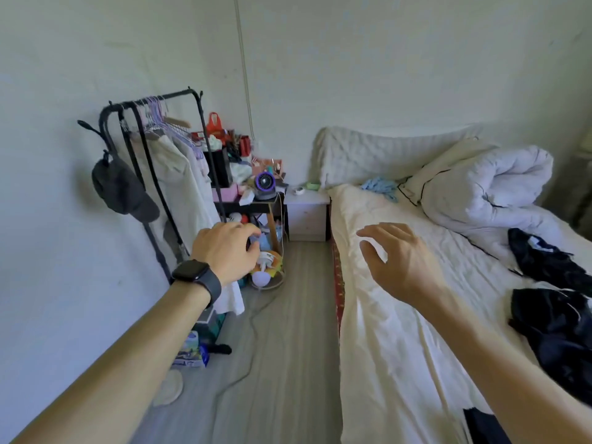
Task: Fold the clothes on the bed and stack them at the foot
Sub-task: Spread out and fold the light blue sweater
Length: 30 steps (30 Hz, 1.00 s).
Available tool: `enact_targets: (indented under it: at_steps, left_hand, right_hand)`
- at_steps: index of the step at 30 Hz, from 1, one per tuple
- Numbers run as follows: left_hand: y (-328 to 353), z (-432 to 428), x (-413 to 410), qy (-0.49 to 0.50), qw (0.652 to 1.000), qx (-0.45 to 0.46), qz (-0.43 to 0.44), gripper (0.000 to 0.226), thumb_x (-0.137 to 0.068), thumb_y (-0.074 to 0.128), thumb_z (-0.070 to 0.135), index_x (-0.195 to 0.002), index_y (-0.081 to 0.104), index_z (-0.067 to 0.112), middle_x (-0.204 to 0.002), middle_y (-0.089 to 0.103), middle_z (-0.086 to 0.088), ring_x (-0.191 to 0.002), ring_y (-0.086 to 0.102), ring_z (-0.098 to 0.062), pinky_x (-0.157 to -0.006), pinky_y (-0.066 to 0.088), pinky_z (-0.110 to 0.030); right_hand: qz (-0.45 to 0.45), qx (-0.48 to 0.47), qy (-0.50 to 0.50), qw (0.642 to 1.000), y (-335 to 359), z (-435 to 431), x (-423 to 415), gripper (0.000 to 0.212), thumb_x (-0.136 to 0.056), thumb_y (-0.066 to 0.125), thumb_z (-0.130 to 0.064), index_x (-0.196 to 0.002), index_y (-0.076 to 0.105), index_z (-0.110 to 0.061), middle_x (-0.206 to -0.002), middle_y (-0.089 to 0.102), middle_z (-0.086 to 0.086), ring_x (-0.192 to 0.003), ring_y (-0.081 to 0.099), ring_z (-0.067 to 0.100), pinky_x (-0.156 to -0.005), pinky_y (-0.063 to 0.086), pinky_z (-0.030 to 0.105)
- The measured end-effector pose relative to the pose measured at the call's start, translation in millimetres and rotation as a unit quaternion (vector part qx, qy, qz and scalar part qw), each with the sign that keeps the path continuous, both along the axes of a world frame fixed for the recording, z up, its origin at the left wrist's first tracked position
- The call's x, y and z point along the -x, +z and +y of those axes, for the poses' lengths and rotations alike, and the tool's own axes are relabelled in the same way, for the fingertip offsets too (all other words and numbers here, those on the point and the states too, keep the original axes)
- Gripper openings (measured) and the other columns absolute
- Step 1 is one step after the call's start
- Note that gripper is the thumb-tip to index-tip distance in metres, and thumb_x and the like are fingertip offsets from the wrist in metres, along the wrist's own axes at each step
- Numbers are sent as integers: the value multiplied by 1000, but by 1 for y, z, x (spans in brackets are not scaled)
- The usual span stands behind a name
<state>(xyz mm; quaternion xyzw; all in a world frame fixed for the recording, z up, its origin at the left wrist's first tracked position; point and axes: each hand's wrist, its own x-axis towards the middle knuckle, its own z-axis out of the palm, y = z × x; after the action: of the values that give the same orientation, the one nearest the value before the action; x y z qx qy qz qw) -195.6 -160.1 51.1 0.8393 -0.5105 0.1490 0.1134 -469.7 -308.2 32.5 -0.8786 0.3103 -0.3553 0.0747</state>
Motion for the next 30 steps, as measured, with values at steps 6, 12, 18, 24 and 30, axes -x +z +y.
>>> enact_targets:
  at_steps: [6, 12, 18, 24, 30]
  left_hand:
    - [40, -21, -69, -53, 996, 66, -20, 28, -97, 52, 37, -120, 67, 36, -120, 68, 7, -103, 62, -24, -72, 44, -32]
    - [51, -96, -122, -117, 990, 78, -6, 32, -97, 54, 38, -127, 64, 36, -131, 63, 10, -115, 60, -21, -89, 50, -36]
    - [58, -209, -199, -132, 986, 103, -11, 34, -97, 54, 40, -128, 64, 36, -133, 62, 11, -120, 56, -19, -90, 48, -35]
    - [46, -338, -253, -149, 986, 74, 2, 40, -99, 48, 49, -135, 61, 37, -138, 58, 15, -127, 52, -12, -101, 45, -31]
    - [-14, -450, -289, -163, 986, 38, 23, 40, -96, 52, 52, -133, 62, 38, -133, 61, 14, -124, 54, -13, -101, 41, -34]
  right_hand:
    - [-23, 16, -31, 999, 32, -6, -73, 23, -100, 58, -29, -117, 73, -25, -120, 72, -8, -122, 57, 23, -95, 51, 47]
    - [12, 36, -45, 998, 43, -59, -135, 28, -102, 56, -35, -123, 72, -28, -122, 72, -9, -123, 58, 21, -98, 50, 44]
    - [1, 62, -58, 996, 50, -166, -210, 28, -100, 61, -31, -125, 71, -26, -124, 71, -9, -124, 58, 23, -101, 45, 42]
    - [86, 27, -69, 994, 38, -294, -268, 40, -104, 45, -46, -141, 57, -38, -147, 54, -16, -144, 38, 14, -116, 29, 38]
    - [93, -35, -97, 990, -2, -401, -309, 41, -105, 43, -47, -143, 54, -41, -149, 53, -15, -148, 31, 14, -116, 27, 37]
